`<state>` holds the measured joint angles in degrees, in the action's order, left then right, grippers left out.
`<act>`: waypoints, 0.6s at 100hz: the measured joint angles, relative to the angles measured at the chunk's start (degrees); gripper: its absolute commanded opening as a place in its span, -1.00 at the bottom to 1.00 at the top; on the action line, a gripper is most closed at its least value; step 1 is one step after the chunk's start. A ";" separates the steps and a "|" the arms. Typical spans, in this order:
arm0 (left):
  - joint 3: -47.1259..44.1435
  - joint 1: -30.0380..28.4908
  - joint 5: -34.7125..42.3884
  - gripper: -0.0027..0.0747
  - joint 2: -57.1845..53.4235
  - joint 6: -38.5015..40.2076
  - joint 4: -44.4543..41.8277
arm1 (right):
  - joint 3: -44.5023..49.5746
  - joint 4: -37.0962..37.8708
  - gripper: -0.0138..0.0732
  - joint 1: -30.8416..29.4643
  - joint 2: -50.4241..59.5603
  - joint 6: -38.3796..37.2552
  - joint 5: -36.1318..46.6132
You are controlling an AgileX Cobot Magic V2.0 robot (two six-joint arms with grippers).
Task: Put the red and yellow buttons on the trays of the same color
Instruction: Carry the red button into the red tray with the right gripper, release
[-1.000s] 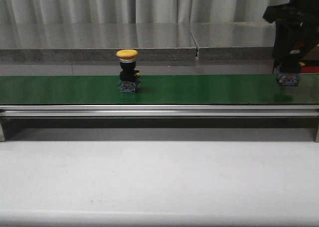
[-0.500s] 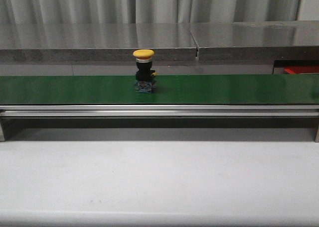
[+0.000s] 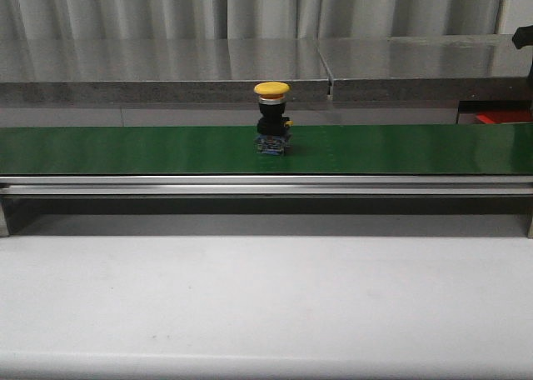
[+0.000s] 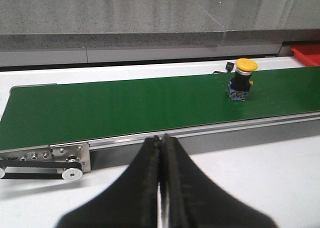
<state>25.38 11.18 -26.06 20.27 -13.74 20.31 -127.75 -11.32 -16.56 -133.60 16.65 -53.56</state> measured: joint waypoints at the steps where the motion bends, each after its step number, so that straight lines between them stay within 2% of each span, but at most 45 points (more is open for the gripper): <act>1: 0.00 0.00 0.00 -0.98 0.00 0.00 0.00 | 0.00 0.00 -0.40 0.00 -0.18 0.00 0.14; 47: 0.00 0.00 0.00 -0.98 0.00 0.00 0.00 | 0.00 0.00 -0.38 0.00 -5.52 -0.11 3.18; 54: 0.00 0.00 0.00 -0.98 0.00 0.00 0.00 | 0.00 0.00 -0.23 0.00 -5.51 -0.11 3.56; 60: 0.00 0.00 0.00 -0.98 0.00 0.00 0.00 | 0.00 0.00 0.04 0.00 -5.51 -0.11 3.81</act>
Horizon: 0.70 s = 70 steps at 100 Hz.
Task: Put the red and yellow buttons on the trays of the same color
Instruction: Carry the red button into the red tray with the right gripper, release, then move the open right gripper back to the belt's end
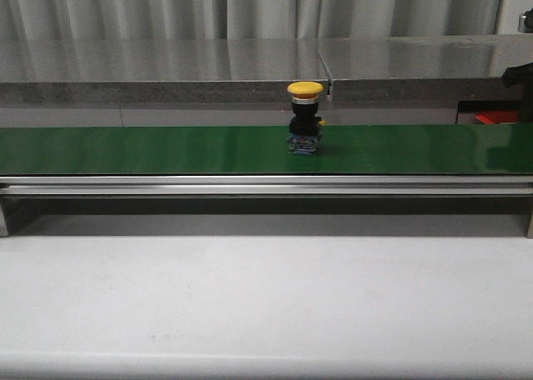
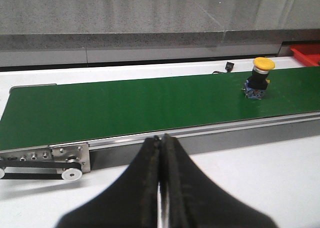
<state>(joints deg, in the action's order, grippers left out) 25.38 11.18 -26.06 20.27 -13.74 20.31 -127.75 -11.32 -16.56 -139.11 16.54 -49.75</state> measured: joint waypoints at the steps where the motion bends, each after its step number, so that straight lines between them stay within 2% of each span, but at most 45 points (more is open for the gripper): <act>1: 0.00 0.00 0.00 -0.98 0.00 0.00 0.00 | 0.00 0.00 0.08 0.00 0.00 0.00 -0.06; 6: 0.00 0.00 0.00 -0.98 0.00 0.00 0.00 | 0.00 0.00 0.37 0.00 0.00 0.00 -0.06; 16: 0.00 0.00 0.00 -0.98 0.00 0.00 0.00 | 0.00 0.00 0.75 0.00 0.00 0.00 0.30; 25: 0.00 0.00 0.00 -0.98 0.00 0.00 0.00 | 0.00 0.00 0.68 0.00 0.00 0.00 0.72; 70: 0.00 0.00 0.00 -0.98 0.00 0.00 0.00 | -0.22 0.00 0.68 0.00 5.81 0.00 -0.58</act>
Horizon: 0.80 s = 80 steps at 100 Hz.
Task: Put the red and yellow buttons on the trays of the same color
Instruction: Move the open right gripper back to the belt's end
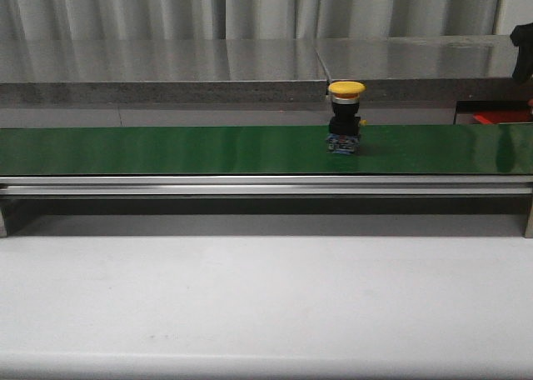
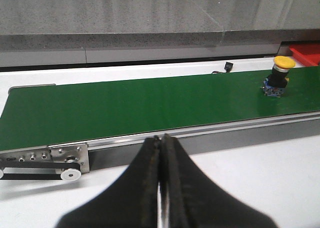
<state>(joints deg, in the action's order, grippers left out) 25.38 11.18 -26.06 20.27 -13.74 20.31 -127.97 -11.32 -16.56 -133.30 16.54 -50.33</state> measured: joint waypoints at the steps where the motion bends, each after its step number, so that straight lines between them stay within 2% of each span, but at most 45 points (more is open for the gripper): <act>1: 0.00 0.00 0.00 -0.98 0.00 0.00 0.00 | 0.00 0.00 0.68 0.00 0.34 0.00 -0.29; 32: 0.00 0.00 0.00 -0.98 0.00 0.00 0.00 | -0.36 0.00 0.68 1.72 4.59 2.28 -10.80; 80: 0.00 0.00 0.00 -0.98 0.00 0.00 0.00 | 1.47 0.00 0.68 7.17 11.50 0.87 -19.21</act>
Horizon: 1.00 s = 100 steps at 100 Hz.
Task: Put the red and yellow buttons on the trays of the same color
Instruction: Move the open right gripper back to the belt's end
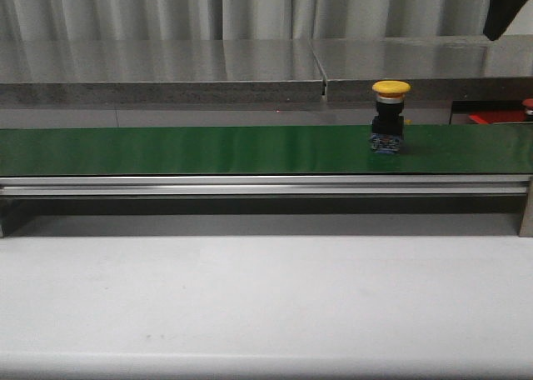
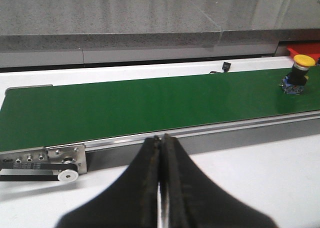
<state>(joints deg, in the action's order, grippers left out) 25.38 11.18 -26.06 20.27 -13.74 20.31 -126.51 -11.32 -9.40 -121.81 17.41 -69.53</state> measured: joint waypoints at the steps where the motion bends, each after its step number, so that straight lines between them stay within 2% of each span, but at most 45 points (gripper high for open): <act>1: 0.00 0.00 0.00 -0.98 0.00 0.00 0.00 | 0.00 0.00 0.68 0.16 0.12 0.03 -0.15; 18: 0.00 0.00 0.00 -0.98 0.00 0.00 0.00 | 1.01 1.59 0.68 1.10 2.32 -1.76 -1.83; 35: 0.00 0.00 0.00 -0.98 0.00 0.00 0.00 | 6.37 4.88 0.58 1.22 5.59 -3.21 -1.83; 57: 0.00 0.00 0.00 -0.98 0.00 0.00 0.00 | 21.87 5.37 0.57 1.22 13.89 -3.54 -0.98; 80: 0.00 0.00 0.00 -0.98 0.00 0.00 0.00 | 41.85 4.62 0.57 1.22 24.52 -3.54 8.06; 100: 0.00 0.00 0.00 -0.98 0.00 0.00 0.00 | 50.27 3.28 0.57 1.22 28.22 -3.13 11.88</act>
<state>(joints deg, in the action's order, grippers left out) 25.38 11.18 -26.06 20.27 -13.74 20.31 -76.24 -8.04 -8.18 -93.59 14.28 -57.65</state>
